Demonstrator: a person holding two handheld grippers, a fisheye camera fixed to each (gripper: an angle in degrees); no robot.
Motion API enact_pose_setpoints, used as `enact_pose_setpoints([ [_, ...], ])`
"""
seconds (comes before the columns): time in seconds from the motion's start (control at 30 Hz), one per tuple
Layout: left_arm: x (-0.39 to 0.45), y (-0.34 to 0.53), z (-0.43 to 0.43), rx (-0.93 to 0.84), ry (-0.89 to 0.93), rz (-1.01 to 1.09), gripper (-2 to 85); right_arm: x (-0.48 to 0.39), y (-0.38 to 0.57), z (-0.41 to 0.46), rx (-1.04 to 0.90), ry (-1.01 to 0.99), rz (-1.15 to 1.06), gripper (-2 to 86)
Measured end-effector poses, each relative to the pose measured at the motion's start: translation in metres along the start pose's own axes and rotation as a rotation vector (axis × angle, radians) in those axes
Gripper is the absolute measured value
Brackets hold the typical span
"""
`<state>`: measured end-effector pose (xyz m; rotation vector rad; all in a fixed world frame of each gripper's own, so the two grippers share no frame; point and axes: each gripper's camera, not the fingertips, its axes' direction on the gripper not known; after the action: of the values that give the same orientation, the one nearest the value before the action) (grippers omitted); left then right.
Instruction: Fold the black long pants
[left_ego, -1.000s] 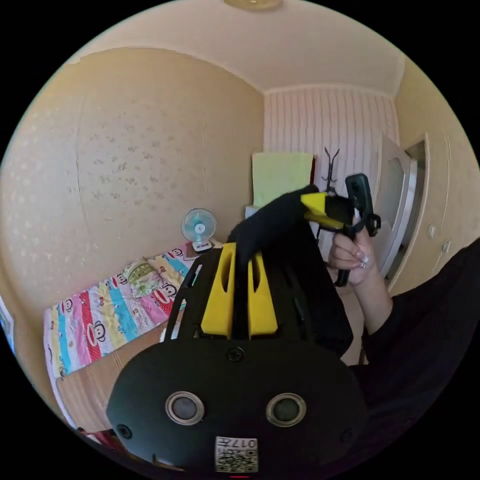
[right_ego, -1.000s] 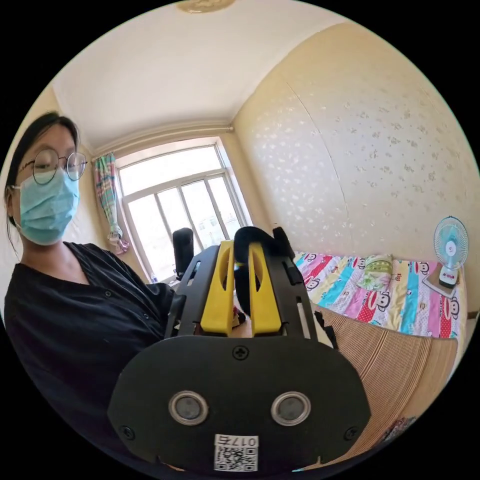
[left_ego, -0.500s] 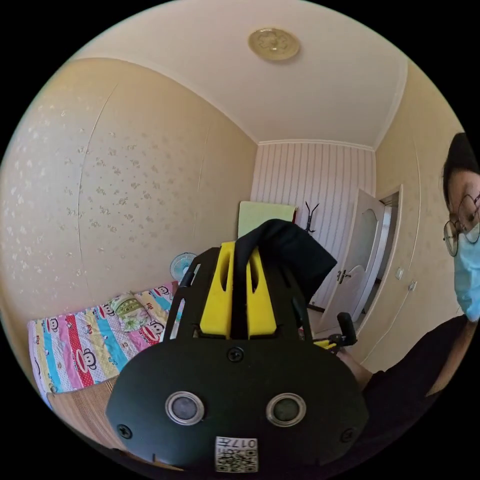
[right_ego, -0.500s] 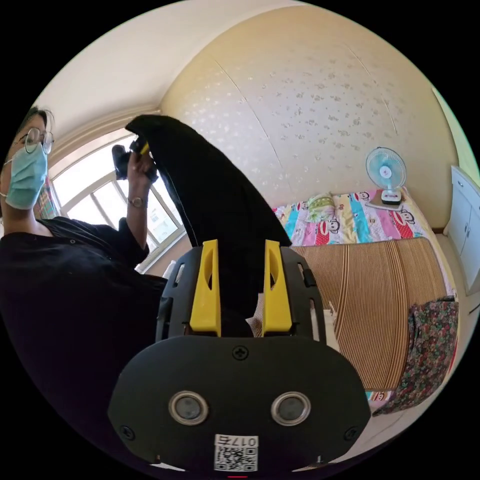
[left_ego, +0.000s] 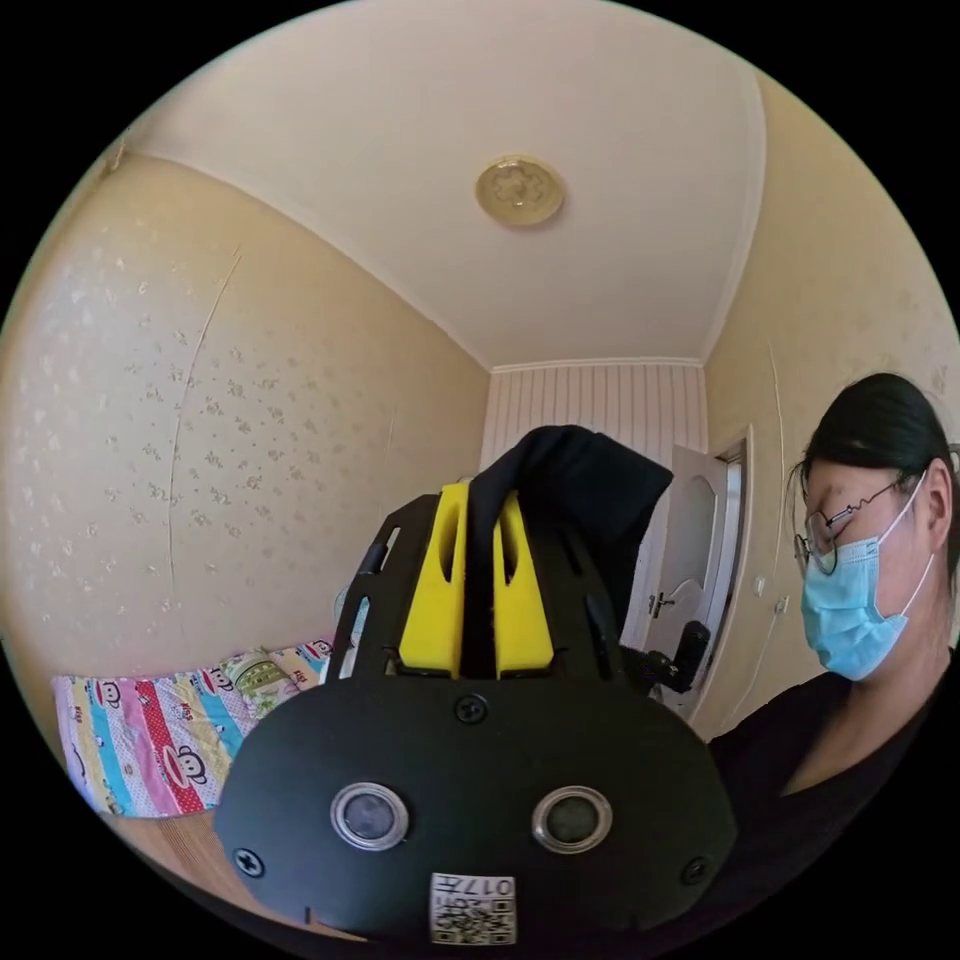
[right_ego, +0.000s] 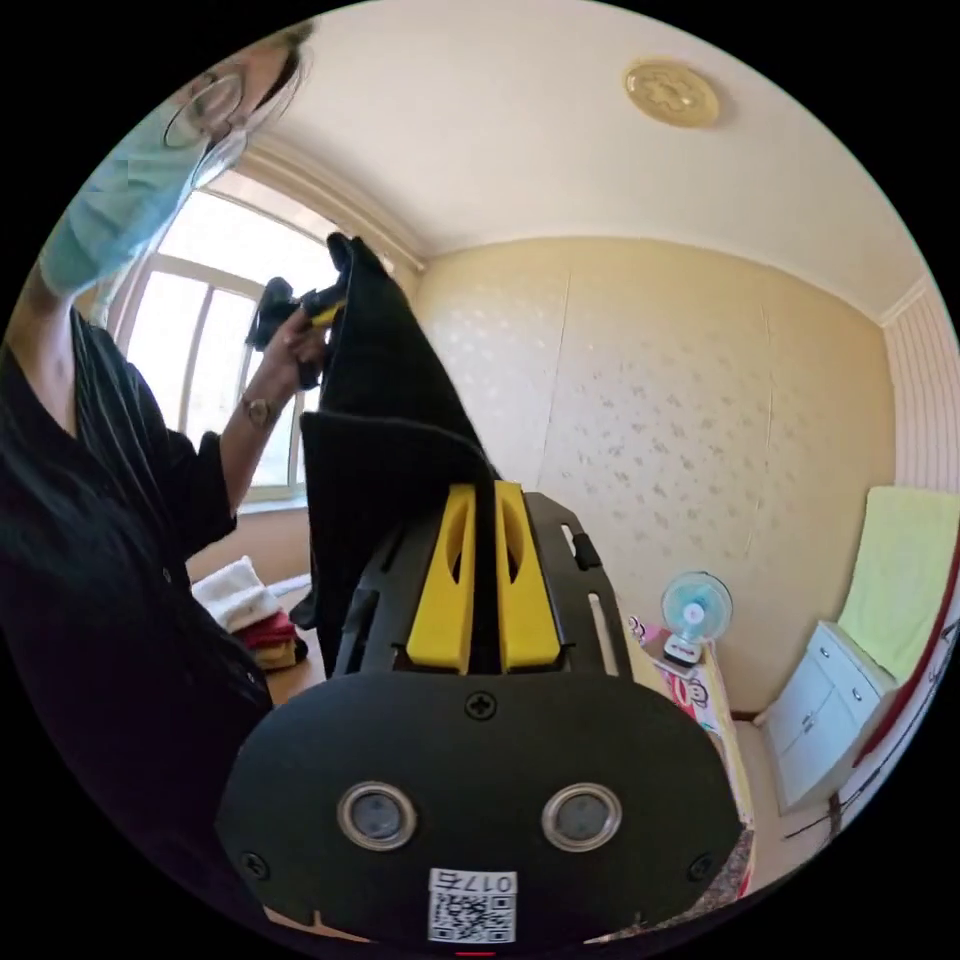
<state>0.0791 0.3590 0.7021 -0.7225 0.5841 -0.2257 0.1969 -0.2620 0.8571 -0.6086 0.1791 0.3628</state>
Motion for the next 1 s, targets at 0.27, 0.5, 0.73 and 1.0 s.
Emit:
enact_pose_setpoints([
  [0.27,-0.053,0.016,-0.096,0.014,0.153,-0.037,4.3,0.074,-0.019,-0.046,0.465,-0.089,0.226,3.5],
  [0.5,-0.068,0.052,-0.090,-0.032,-0.200,-0.022,4.4,0.138,-0.007,0.025,0.284,0.068,0.287,3.4],
  [0.73,-0.342,0.047,0.082,-0.372,-0.557,-0.231,7.4,0.394,0.003,0.345,-0.388,0.207,0.407,5.4],
  [1.0,-0.493,0.299,0.114,-0.825,-0.654,-0.617,6.7,0.488,0.349,0.495,-1.520,0.055,0.484,11.8],
])
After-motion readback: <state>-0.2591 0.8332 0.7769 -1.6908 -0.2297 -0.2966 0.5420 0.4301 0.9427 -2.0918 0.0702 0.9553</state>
